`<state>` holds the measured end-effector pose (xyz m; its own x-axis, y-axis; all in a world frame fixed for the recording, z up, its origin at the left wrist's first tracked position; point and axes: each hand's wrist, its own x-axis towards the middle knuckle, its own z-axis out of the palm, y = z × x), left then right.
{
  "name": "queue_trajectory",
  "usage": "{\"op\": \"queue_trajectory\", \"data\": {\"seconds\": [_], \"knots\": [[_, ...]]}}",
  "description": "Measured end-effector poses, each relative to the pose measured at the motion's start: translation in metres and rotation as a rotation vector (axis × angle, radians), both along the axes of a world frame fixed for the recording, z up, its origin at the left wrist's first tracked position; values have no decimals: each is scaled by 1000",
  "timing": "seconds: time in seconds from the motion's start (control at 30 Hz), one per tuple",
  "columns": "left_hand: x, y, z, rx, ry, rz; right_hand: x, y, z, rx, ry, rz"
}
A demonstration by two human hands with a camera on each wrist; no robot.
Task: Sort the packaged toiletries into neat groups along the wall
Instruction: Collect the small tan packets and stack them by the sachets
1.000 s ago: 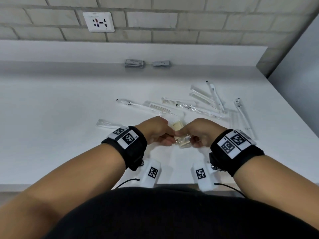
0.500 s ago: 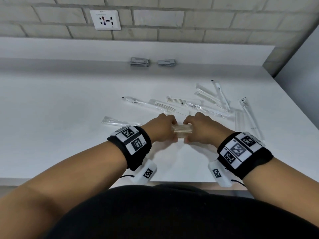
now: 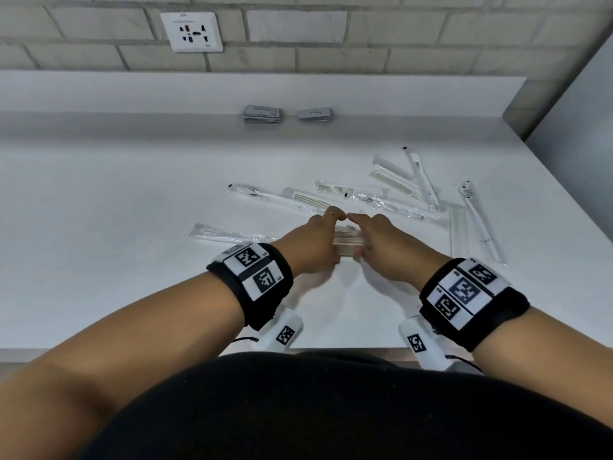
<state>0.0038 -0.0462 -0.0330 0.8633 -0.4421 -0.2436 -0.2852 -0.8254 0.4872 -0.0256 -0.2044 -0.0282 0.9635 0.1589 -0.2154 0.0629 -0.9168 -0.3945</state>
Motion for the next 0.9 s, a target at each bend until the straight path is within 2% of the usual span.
{"op": "queue_trajectory", "data": {"seconds": [0.27,0.43,0.57,0.77,0.9], "knots": [[3,-5,7,20,-140,-55,4,3,2,-106,30,38],[-4,-9,1,201,-167,-127,0,4,2,-191,69,89],[-5,-10,3,197,-220,-134,2,2,5,-199,-4,98],[-10,-11,1,260,-228,-144,-3,1,-2,-255,-24,138],[-6,-12,9,267,-182,-157,0,-2,4,-204,61,158]]}}
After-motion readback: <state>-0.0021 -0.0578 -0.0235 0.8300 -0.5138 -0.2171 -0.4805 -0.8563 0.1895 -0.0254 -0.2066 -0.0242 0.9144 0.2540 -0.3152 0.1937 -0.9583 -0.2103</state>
